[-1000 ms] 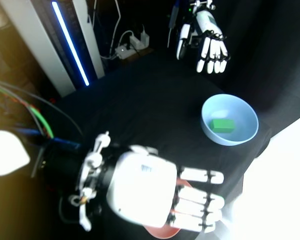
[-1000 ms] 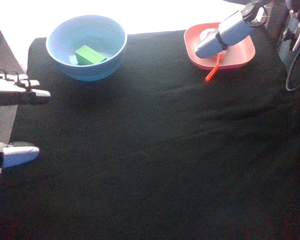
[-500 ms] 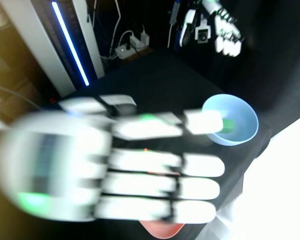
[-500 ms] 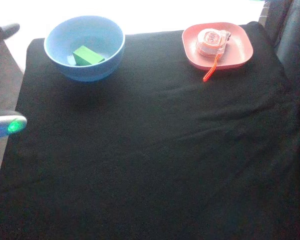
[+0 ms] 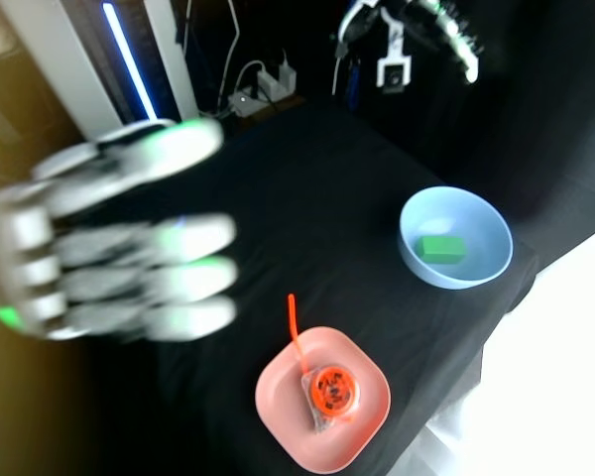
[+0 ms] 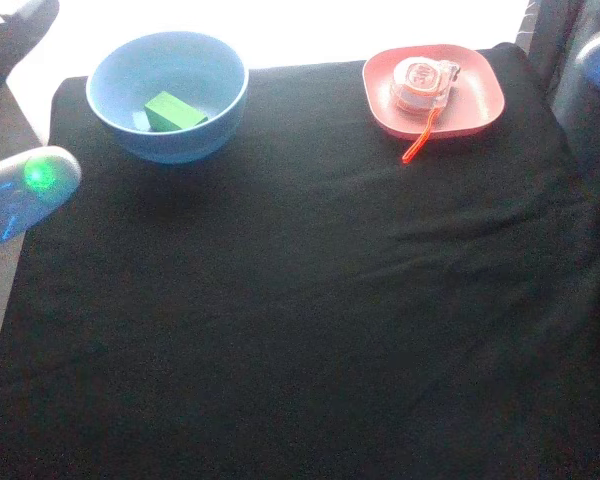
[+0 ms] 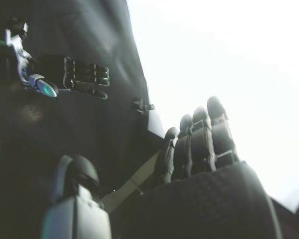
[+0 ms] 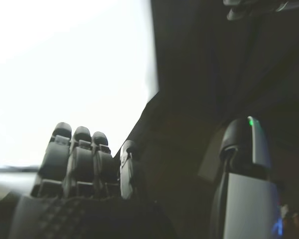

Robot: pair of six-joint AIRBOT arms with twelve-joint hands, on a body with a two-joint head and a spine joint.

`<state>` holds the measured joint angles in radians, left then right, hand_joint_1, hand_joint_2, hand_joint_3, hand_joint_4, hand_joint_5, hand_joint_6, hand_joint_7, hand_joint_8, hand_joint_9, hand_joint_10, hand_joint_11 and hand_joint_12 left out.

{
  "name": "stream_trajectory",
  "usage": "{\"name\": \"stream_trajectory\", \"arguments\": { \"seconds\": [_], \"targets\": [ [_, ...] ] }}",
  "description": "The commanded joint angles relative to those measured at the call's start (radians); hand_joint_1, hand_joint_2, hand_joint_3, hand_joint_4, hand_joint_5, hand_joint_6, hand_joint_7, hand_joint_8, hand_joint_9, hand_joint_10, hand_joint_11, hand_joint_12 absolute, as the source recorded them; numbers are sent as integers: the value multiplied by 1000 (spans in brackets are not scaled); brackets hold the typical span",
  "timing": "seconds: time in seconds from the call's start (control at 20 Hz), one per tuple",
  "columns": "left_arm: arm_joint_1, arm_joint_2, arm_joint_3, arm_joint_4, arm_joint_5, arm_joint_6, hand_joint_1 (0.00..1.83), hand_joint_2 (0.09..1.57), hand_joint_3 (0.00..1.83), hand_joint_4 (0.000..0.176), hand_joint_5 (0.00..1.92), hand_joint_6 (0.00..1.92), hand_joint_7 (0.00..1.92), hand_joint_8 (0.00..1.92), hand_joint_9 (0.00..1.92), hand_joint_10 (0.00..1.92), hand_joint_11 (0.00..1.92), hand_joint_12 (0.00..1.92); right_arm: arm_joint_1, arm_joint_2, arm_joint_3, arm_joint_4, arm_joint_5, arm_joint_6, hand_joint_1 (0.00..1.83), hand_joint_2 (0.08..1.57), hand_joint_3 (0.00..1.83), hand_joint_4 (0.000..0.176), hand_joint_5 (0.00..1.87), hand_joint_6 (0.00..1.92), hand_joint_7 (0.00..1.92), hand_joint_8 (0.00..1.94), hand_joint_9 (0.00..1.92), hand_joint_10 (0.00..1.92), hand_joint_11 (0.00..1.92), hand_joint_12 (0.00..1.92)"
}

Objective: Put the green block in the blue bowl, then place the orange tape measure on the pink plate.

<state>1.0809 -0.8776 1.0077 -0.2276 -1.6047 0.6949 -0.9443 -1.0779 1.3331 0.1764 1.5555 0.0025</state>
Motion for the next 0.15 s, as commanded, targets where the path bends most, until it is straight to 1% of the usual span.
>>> {"name": "stream_trajectory", "arguments": {
  "seconds": [0.0, 0.05, 0.1],
  "targets": [
    [-14, -4, 0, 4, -128, -6, 10, 1185, 8, 57, 0, 0, 51, 5, 63, 3, 4, 247, 0, -1, -9, 10, 165, 8, 755, 851, 7, 160, 0, 0, 24, 3, 0, 0, 0, 0],
    [-26, -8, -2, 16, -128, -7, 1, 1178, 3, 61, 0, 0, 46, 6, 62, 7, 0, 228, -11, -6, -19, 17, 195, 8, 752, 879, 13, 134, 0, 0, 20, 0, 0, 0, 0, 0],
    [-31, -12, -4, 22, -128, -9, 0, 1184, 4, 57, 0, 0, 21, 1, 64, 6, 0, 209, -22, -12, -29, 19, 207, 8, 833, 918, 22, 102, 0, 0, 33, 4, 0, 0, 0, 0]
  ]
}}
